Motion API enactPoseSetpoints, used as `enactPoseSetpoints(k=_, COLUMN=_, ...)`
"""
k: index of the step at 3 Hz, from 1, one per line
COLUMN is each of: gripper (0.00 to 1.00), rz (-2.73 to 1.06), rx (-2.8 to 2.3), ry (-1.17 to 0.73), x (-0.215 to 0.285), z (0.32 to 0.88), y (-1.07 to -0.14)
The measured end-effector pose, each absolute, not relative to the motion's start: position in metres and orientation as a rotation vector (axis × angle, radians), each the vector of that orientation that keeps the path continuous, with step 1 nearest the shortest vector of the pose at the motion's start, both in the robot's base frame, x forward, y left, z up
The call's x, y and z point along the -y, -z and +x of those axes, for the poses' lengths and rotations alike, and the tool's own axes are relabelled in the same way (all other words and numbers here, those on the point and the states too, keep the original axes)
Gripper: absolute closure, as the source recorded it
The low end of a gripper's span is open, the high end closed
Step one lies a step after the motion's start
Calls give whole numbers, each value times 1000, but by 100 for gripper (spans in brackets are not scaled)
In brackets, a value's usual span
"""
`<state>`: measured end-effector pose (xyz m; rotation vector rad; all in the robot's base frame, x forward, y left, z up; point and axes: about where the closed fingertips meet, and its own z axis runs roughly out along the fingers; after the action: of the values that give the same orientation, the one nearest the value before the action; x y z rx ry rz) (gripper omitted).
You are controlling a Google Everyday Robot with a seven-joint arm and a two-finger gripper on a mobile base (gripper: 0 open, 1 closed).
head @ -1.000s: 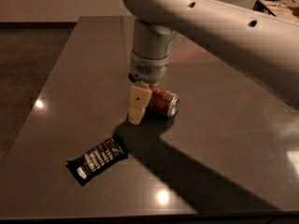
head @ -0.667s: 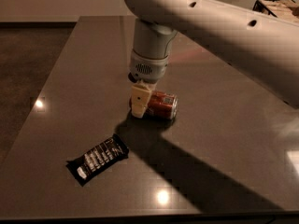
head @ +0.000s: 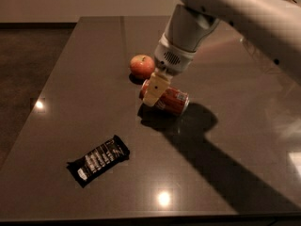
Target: Place coke can upright
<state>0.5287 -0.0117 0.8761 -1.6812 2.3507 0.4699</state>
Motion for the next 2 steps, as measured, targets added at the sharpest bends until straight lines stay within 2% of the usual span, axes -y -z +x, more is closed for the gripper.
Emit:
enactPoseSetpoints(k=1, gripper=100, rz=-1584, rx=-2265, ry=-595, x=26, z=532, y=-901)
enactPoseSetpoints(k=2, gripper=100, rz=-1476, rx=-2125, ry=-713, x=31, z=527, y=-927)
